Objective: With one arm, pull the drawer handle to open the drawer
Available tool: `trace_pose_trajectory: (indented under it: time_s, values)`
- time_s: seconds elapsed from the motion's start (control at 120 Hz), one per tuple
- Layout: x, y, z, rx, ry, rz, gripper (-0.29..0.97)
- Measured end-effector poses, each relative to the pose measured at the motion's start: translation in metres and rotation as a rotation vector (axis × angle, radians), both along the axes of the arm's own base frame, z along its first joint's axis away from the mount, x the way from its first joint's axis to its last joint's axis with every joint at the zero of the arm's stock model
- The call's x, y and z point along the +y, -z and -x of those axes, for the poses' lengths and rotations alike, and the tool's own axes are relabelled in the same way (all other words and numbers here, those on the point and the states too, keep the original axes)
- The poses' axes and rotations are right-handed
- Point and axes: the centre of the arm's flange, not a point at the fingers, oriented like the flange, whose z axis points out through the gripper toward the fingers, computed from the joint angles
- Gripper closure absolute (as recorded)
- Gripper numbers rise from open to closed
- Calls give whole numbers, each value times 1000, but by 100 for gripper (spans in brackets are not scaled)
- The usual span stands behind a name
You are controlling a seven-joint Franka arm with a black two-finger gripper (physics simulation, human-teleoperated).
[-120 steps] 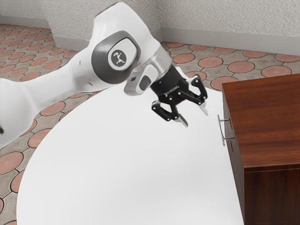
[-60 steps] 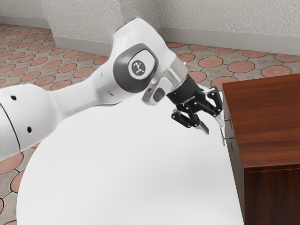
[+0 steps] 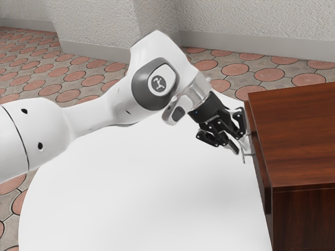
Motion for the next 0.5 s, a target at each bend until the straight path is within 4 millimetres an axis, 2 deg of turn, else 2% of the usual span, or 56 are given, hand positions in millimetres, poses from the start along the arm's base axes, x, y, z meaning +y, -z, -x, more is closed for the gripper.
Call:
trace_pose_trajectory:
  time_s: [0.133, 0.225, 0.325, 0.5]
  values:
    - [19, 7, 9, 14, -13, -17, 63]
    - [29, 0, 20, 8, -18, -35, 65]
    - [33, -7, 38, 6, -16, -47, 66]
    - [42, -9, 54, 8, -17, -59, 66]
